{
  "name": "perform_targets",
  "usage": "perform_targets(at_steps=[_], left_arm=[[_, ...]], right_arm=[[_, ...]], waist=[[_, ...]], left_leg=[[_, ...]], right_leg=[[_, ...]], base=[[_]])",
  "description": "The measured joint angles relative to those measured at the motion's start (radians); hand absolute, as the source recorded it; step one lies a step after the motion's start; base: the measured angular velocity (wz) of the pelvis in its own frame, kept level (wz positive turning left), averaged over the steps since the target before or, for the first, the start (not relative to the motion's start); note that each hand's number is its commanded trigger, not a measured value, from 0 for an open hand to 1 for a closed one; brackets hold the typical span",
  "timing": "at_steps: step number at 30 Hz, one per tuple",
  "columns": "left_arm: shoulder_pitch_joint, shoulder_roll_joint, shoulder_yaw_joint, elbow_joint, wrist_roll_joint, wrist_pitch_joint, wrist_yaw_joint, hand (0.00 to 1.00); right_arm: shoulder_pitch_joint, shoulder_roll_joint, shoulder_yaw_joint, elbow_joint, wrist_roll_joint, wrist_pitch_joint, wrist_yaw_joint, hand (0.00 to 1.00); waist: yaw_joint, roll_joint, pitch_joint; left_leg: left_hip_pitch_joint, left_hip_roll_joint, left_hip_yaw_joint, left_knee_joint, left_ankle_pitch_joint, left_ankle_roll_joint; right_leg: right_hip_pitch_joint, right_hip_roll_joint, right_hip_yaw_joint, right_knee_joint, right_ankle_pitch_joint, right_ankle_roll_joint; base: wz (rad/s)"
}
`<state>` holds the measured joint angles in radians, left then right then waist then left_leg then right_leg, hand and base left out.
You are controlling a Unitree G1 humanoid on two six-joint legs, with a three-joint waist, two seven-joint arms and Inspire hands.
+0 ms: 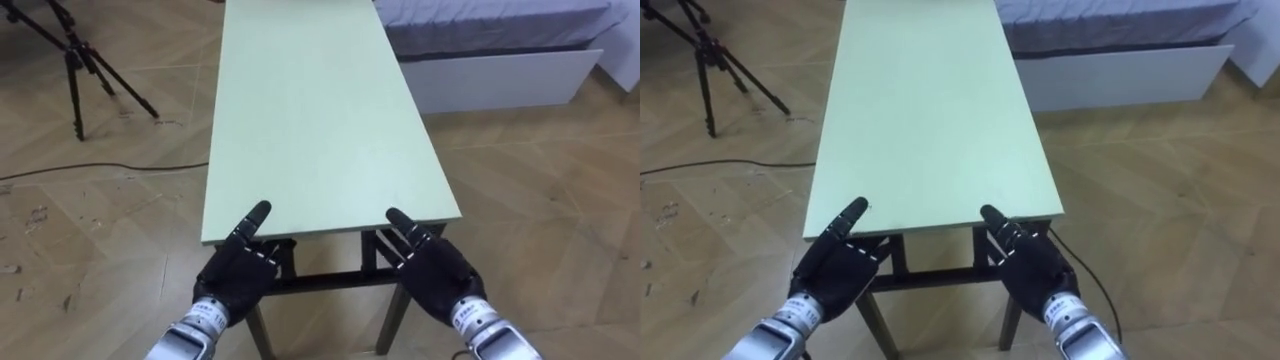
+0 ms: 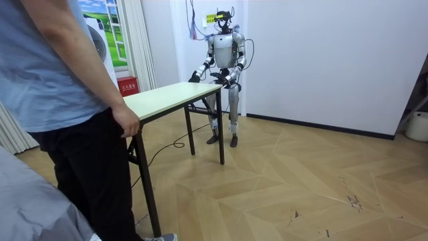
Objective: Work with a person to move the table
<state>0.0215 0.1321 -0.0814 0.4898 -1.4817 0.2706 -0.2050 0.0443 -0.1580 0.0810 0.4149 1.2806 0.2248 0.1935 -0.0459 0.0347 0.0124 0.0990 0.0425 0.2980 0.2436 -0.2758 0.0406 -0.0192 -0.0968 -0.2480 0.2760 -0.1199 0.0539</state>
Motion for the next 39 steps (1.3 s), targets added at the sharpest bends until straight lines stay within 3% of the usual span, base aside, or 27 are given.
perform_targets(at_steps=[7,18,26,30,36,37,38,39], left_arm=[[-0.015,-0.001,0.001,0.0,-0.039,0.007,0.063,0.0],[-0.03,-0.005,0.004,-0.001,-0.058,0.003,0.118,0.0],[-0.04,-0.036,0.009,-0.013,-0.058,-0.029,0.158,0.0],[-0.054,-0.047,0.009,-0.019,-0.097,-0.043,0.203,0.0],[-0.07,-0.054,0.009,-0.028,-0.098,-0.056,0.221,0.0],[-0.07,-0.055,0.009,-0.038,-0.098,-0.06,0.227,0.0],[-0.07,-0.056,0.009,-0.051,-0.099,-0.062,0.237,0.0],[-0.07,-0.057,0.009,-0.056,-0.1,-0.062,0.24,0.15]], right_arm=[[-0.016,0.015,0.0,-0.001,0.168,0.009,-0.08,0.0],[-0.043,0.034,0.0,-0.001,0.211,0.003,-0.14,0.0],[-0.058,0.046,0.0,0.0,0.211,-0.019,-0.17,0.0],[-0.066,0.066,0.003,0.0,0.209,-0.051,-0.191,0.0],[-0.074,0.082,0.006,0.0,0.21,-0.084,-0.204,0.0],[-0.077,0.084,0.006,0.0,0.21,-0.087,-0.204,0.03],[-0.08,0.086,0.006,0.0,0.209,-0.091,-0.204,0.33],[-0.082,0.087,0.006,0.0,0.209,-0.093,-0.204,0.82]], waist=[[-0.001,0.004,-0.002],[-0.001,0.02,-0.0002],[0.003,0.021,0.0002],[0.002,0.022,0.002],[0.004,0.009,0.0105],[0.004,0.004,0.0122],[0.007,0.001,0.0122],[0.008,0.0,0.0128]], left_leg=[[0.011,-0.001,0.001,0.006,0.0,0.0],[0.0,0.002,0.001,0.01,0.0,0.0],[-0.018,0.004,-0.006,0.015,0.0,0.0],[-0.025,0.002,-0.017,0.018,0.0,0.001],[-0.039,-0.002,-0.026,0.026,0.002,0.004],[-0.044,-0.002,-0.028,0.029,0.002,0.004],[-0.053,-0.002,-0.028,0.031,0.003,0.004],[-0.053,-0.002,-0.029,0.032,0.003,0.005]], right_leg=[[0.003,0.0,0.006,0.002,0.001,-0.002],[0.0,0.004,0.007,-0.001,0.006,-0.01],[-0.009,0.003,0.0,-0.001,0.007,-0.011],[-0.016,0.0,-0.004,0.012,0.007,-0.012],[-0.025,-0.006,-0.007,0.018,0.007,-0.011],[-0.029,-0.006,-0.009,0.018,0.007,-0.012],[-0.037,-0.006,-0.008,0.018,0.008,-0.013],[-0.039,-0.006,-0.008,0.018,0.009,-0.013]], base=[[-0.01],[0.0],[0.01],[0.04],[0.03],[0.0],[0.0],[0.0]])
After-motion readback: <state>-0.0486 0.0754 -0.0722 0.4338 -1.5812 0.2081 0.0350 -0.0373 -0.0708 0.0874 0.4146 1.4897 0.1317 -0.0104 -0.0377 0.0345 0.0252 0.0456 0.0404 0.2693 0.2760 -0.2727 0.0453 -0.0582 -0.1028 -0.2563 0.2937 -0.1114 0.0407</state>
